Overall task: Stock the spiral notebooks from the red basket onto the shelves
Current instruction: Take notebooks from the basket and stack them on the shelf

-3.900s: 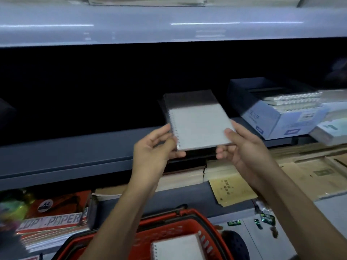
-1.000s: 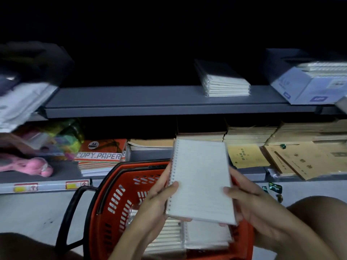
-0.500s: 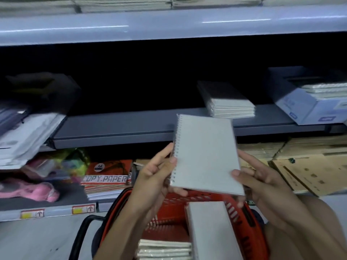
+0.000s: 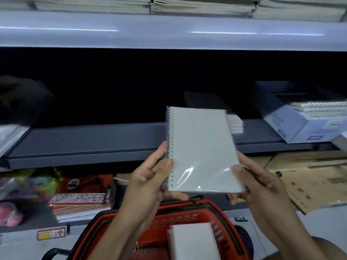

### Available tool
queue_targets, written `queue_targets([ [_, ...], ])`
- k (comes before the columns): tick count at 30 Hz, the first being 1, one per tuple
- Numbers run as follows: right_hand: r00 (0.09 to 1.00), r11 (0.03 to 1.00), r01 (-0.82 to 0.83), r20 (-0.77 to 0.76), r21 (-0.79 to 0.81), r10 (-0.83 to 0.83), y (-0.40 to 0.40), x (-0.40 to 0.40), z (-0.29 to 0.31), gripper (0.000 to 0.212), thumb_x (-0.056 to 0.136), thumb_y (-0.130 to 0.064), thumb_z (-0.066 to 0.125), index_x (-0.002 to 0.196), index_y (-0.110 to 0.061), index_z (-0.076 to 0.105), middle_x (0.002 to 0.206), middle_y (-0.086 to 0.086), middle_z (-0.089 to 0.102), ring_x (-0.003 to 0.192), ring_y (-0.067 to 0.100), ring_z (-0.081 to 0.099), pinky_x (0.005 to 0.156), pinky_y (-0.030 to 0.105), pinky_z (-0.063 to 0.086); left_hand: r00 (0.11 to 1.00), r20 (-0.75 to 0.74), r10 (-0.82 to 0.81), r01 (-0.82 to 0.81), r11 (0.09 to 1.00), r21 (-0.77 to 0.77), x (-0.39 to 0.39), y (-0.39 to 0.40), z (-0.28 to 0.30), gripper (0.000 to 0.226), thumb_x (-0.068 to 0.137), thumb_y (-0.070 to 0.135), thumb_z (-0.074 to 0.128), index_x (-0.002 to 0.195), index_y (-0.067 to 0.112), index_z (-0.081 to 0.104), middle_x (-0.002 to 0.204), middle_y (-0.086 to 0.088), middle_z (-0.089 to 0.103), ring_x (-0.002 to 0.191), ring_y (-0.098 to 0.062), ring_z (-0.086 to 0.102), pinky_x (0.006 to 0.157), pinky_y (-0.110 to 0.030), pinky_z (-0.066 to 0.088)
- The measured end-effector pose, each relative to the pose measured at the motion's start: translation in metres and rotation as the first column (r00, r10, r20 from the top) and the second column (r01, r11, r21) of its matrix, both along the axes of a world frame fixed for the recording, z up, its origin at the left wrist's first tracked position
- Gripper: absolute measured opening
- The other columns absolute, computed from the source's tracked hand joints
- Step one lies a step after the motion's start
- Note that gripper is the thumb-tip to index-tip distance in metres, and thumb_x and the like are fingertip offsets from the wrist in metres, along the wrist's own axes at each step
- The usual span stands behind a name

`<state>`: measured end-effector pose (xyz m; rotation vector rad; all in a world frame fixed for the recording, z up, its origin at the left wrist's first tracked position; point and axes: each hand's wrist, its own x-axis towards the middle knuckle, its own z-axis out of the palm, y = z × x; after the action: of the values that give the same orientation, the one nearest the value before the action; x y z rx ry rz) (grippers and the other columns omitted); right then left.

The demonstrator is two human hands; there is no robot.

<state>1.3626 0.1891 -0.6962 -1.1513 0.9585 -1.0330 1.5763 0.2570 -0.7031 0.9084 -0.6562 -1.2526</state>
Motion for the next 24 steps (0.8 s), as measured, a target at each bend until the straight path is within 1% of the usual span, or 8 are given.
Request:
queue_targets([
  [4, 0.999, 0.999, 0.038, 0.018, 0.016, -0.039, -0.037, -0.012, 0.008, 0.033, 0.095, -0.012, 0.059, 0.126, -0.018, 0.068, 0.115, 0.002, 0.075, 0.072, 0.024, 0.059, 0.047, 0.026, 0.048, 0.999, 0.017, 0.035, -0.035, 0.999, -0.020, -0.016, -0.037, 0.007, 0.053, 0.098, 0.008, 0.054, 0.148, 0.019, 0.043, 0.127, 0.002, 0.071, 0.093, -0.023, 0.074, 0.053, -0.034, 0.061],
  [7, 0.998, 0.998, 0.041, 0.053, 0.039, -0.043, -0.073, -0.018, 0.016, 0.032, 0.099, -0.013, 0.054, 0.129, -0.014, 0.065, 0.117, 0.006, 0.074, 0.072, 0.030, 0.049, 0.048, 0.024, 0.047, 0.999, -0.037, -0.034, 0.032, 0.998, -0.048, -0.023, -0.067, 0.014, 0.056, 0.099, 0.002, 0.051, 0.151, 0.018, 0.038, 0.132, -0.003, 0.067, 0.104, -0.028, 0.071, 0.062, -0.036, 0.061],
  [10, 0.999, 0.999, 0.027, 0.044, 0.030, -0.028, -0.109, -0.018, 0.018, 0.029, 0.101, -0.014, 0.053, 0.126, -0.010, 0.066, 0.118, 0.009, 0.073, 0.078, 0.024, 0.058, 0.050, 0.024, 0.049, 0.998, -0.042, -0.049, 0.047, 0.997, -0.055, -0.025, -0.097, 0.022, 0.057, 0.100, 0.000, 0.049, 0.154, 0.015, 0.034, 0.135, -0.008, 0.065, 0.109, -0.029, 0.069, 0.068, -0.035, 0.061],
  [13, 1.000, 0.999, 0.015, 0.017, 0.046, -0.016, -0.142, -0.009, 0.015, 0.026, 0.100, -0.012, 0.056, 0.121, -0.002, 0.066, 0.116, 0.019, 0.071, 0.070, 0.017, 0.063, 0.051, 0.024, 0.051, 1.000, -0.013, 0.019, -0.019, 1.000, -0.021, -0.024, -0.123, 0.029, 0.053, 0.100, 0.001, 0.053, 0.150, 0.012, 0.038, 0.128, -0.010, 0.068, 0.106, -0.025, 0.071, 0.069, -0.032, 0.061],
  [16, 0.995, 0.995, 0.073, -0.067, 0.068, -0.069, -0.168, 0.002, 0.012, 0.023, 0.099, -0.012, 0.059, 0.116, 0.002, 0.067, 0.110, 0.020, 0.071, 0.068, 0.019, 0.066, 0.049, 0.021, 0.052, 0.988, 0.130, 0.079, -0.082, 0.996, 0.017, -0.021, -0.142, 0.028, 0.045, 0.100, 0.006, 0.055, 0.145, 0.010, 0.046, 0.130, -0.011, 0.065, 0.094, -0.019, 0.075, 0.077, -0.035, 0.062],
  [18, 0.985, 0.994, 0.098, -0.146, 0.054, -0.089, -0.176, 0.006, 0.011, 0.023, 0.098, -0.018, 0.061, 0.114, -0.003, 0.068, 0.111, 0.018, 0.071, 0.069, 0.025, 0.070, 0.052, 0.024, 0.056, 0.961, 0.246, 0.123, -0.133, 0.991, 0.023, -0.021, -0.146, 0.022, 0.039, 0.101, 0.011, 0.056, 0.139, 0.011, 0.052, 0.133, -0.009, 0.062, 0.085, -0.016, 0.076, 0.083, -0.037, 0.062],
  [22, 0.952, 0.986, 0.145, -0.259, -0.080, -0.161, -0.154, -0.007, 0.012, 0.030, 0.093, -0.034, 0.068, 0.117, -0.016, 0.068, 0.092, 0.019, 0.074, 0.063, 0.034, 0.073, 0.061, 0.036, 0.063, 0.863, 0.472, 0.179, -0.203, 0.979, 0.000, -0.018, -0.132, 0.007, 0.053, 0.091, 0.026, 0.071, 0.140, 0.025, 0.051, 0.126, -0.004, 0.065, 0.082, -0.015, 0.076, 0.069, -0.008, 0.052],
  [24, 0.957, 0.982, 0.133, -0.241, -0.136, -0.163, -0.135, -0.014, 0.008, 0.034, 0.088, -0.031, 0.073, 0.119, -0.016, 0.067, 0.087, 0.014, 0.076, 0.065, 0.033, 0.072, 0.058, 0.036, 0.062, 0.811, 0.550, 0.200, -0.204, 0.977, -0.055, -0.019, -0.126, -0.002, 0.055, 0.088, 0.022, 0.075, 0.139, 0.023, 0.054, 0.119, -0.005, 0.067, 0.081, -0.014, 0.074, 0.070, -0.010, 0.052],
])
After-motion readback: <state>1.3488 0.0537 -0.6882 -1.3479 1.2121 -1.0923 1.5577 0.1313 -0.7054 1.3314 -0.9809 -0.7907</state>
